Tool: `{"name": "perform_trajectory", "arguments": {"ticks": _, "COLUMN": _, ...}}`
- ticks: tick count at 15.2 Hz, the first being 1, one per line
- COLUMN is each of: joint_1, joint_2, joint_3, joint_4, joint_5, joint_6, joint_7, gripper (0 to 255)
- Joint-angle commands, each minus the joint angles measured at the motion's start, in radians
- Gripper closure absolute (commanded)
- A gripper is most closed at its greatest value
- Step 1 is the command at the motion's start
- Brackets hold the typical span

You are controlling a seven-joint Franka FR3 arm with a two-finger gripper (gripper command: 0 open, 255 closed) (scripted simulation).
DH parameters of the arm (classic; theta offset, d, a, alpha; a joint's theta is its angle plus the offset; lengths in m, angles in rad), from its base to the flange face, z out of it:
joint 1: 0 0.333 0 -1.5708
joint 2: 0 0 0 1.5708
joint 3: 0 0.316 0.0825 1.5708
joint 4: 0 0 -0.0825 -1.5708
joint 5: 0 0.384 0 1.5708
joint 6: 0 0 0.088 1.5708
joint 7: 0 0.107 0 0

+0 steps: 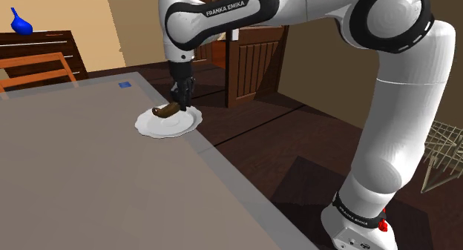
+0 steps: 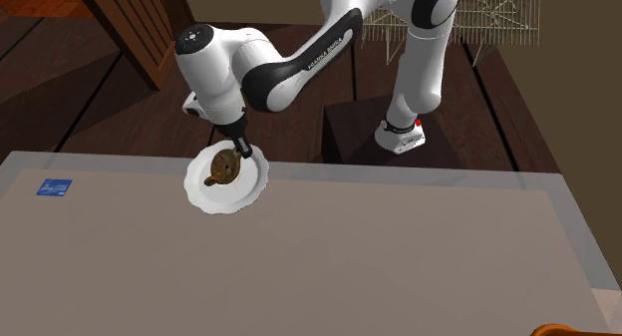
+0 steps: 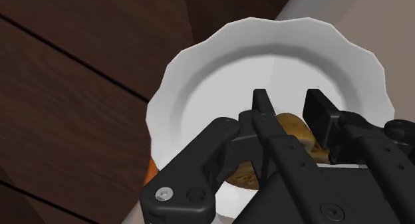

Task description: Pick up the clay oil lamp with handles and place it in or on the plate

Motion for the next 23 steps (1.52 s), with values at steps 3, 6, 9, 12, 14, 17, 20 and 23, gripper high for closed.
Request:
{"name": "perform_trajectory", "arguments": {"ticks": 3, "joint_1": -0.01, "joint_2": 0.042, "joint_3": -0.015, "joint_4": 0.025, "joint_5": -0.02, "joint_6": 0.013, "joint_7": -0.022, "gripper": 255}}
{"name": "perform_trajectory", "arguments": {"ticks": 6, "joint_1": -0.01, "joint_2": 0.049, "joint_3": -0.017, "joint_4": -0.007, "joint_5": -0.024, "joint_6": 0.051, "joint_7": -0.018, "gripper": 255}}
{"name": "perform_trajectory", "arguments": {"ticks": 9, "joint_1": -0.01, "joint_2": 0.057, "joint_3": -0.019, "joint_4": -0.037, "joint_5": -0.03, "joint_6": 0.088, "joint_7": -0.015, "gripper": 255}}
{"name": "perform_trajectory", "arguments": {"ticks": 12, "joint_1": -0.009, "joint_2": 0.069, "joint_3": -0.022, "joint_4": -0.067, "joint_5": -0.038, "joint_6": 0.128, "joint_7": -0.01, "gripper": 255}}
{"name": "perform_trajectory", "arguments": {"ticks": 14, "joint_1": -0.009, "joint_2": 0.069, "joint_3": -0.022, "joint_4": -0.067, "joint_5": -0.038, "joint_6": 0.128, "joint_7": -0.01, "gripper": 255}}
{"name": "perform_trajectory", "arguments": {"ticks": 17, "joint_1": -0.009, "joint_2": 0.069, "joint_3": -0.022, "joint_4": -0.067, "joint_5": -0.038, "joint_6": 0.128, "joint_7": -0.01, "gripper": 255}}
{"name": "perform_trajectory", "arguments": {"ticks": 20, "joint_1": -0.009, "joint_2": 0.069, "joint_3": -0.022, "joint_4": -0.067, "joint_5": -0.038, "joint_6": 0.128, "joint_7": -0.01, "gripper": 255}}
{"name": "perform_trajectory", "arguments": {"ticks": 23, "joint_1": -0.009, "joint_2": 0.069, "joint_3": -0.022, "joint_4": -0.067, "joint_5": -0.038, "joint_6": 0.128, "joint_7": -0.01, "gripper": 0}}
